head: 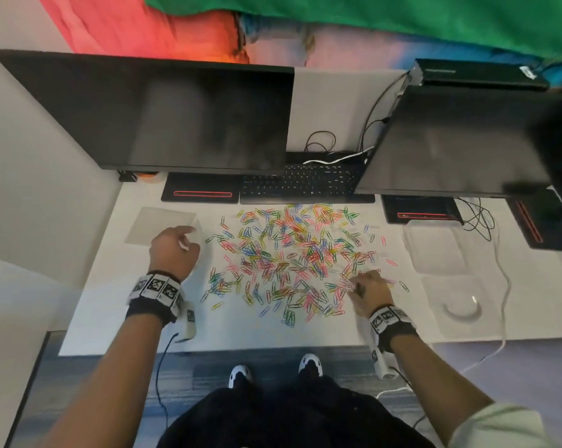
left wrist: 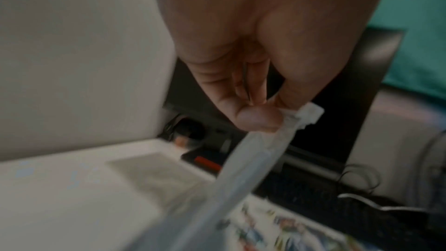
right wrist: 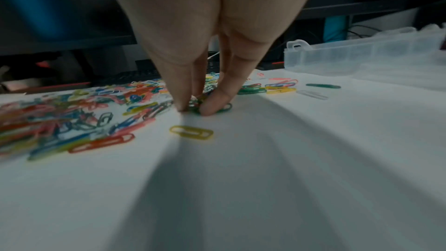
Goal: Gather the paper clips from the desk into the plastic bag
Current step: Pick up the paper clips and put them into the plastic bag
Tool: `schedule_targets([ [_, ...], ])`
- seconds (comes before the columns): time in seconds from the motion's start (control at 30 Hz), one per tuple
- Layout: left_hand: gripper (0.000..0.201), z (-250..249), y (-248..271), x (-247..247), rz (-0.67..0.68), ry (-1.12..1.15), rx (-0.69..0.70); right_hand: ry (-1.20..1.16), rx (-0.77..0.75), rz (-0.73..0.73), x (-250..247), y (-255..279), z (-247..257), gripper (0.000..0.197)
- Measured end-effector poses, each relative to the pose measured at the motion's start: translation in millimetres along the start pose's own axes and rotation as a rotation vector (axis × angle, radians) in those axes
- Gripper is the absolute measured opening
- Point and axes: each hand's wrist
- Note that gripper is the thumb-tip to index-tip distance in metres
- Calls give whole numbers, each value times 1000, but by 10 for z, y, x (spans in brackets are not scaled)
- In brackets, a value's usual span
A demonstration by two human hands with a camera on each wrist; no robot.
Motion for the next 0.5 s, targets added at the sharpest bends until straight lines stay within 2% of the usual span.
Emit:
schedule_targets([
  [0.07,29,-283,-28,-135,-32,10,134,34,-45,-38,-24,7,19,20],
  [0.17,24,-771,12,-279,-90,69,293,86,-76,-51,-48,-30,6,14],
  [0.27,22,-1260,119,-231,-62,189,358,37,33,-58,-108,-147,-77,12],
  [0.33,24,-1501,219,-59,54,226,373,-189,240,-73,-194,-243,-153,3],
  [0.4,24,-1668,321,185,173,212,397,-544,492,-50,-371,-319,-171,10],
  [0.43,24,-1745,373,306,222,200,406,-714,561,-22,-493,-346,-147,15],
  [0.5,24,-1868,462,545,304,170,416,-1071,593,50,-809,-373,7,18],
])
Point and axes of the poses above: each hand's wrist, its own y-axis away from the middle knuckle, its own x-axis out of the palm, z = x × y, and after that the axes turned 12 degrees about -z, right-handed
